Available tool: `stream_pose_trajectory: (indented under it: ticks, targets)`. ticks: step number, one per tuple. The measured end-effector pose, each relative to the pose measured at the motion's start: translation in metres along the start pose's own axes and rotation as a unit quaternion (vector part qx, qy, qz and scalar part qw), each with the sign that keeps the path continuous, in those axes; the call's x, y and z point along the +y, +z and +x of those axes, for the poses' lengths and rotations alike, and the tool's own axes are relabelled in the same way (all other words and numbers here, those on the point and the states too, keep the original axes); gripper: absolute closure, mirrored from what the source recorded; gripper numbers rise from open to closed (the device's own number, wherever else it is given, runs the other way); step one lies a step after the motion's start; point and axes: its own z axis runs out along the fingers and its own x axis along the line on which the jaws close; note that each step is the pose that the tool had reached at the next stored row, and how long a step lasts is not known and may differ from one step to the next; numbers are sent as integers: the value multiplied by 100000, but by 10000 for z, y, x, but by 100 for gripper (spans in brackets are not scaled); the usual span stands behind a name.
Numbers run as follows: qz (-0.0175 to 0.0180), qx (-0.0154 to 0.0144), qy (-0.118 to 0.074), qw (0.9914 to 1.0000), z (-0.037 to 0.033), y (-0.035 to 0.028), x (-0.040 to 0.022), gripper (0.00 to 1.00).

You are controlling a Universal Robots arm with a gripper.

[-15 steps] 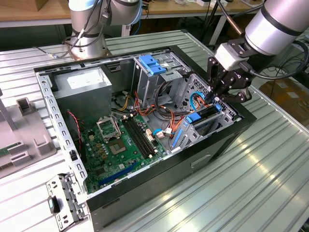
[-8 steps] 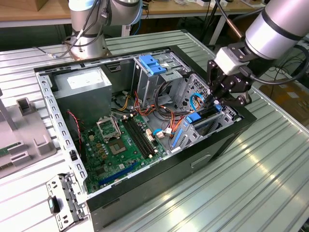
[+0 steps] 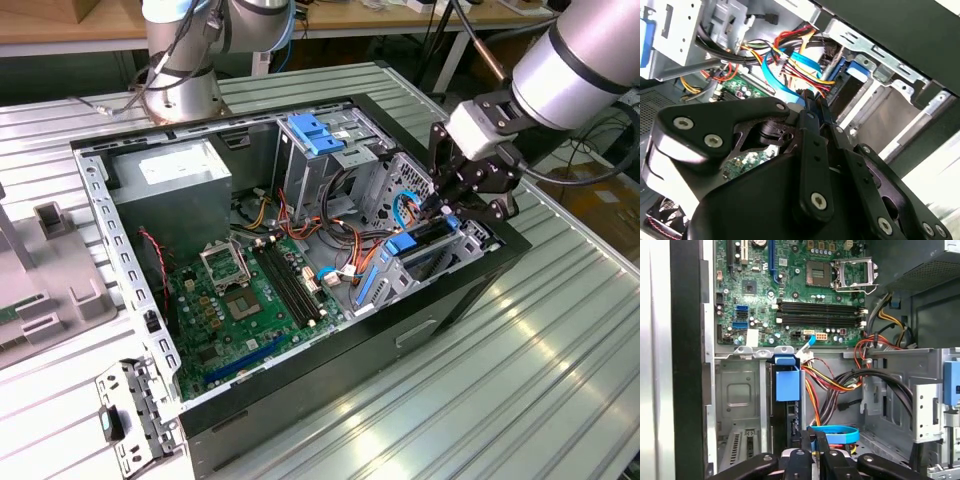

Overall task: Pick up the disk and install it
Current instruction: 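Insert the second disk wire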

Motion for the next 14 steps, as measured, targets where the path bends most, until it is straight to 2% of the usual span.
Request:
stream_pose_trajectory:
  ticks: [1,2,10,14]
  targets:
    - [-9,-282,-3,100000,23,-5,10,84]
    - [-8,-321,-2,99999,46,-8,15,84]
    - [-8,-340,4,99999,117,10,21,84]
    - [-9,-331,0,99999,128,16,20,84]
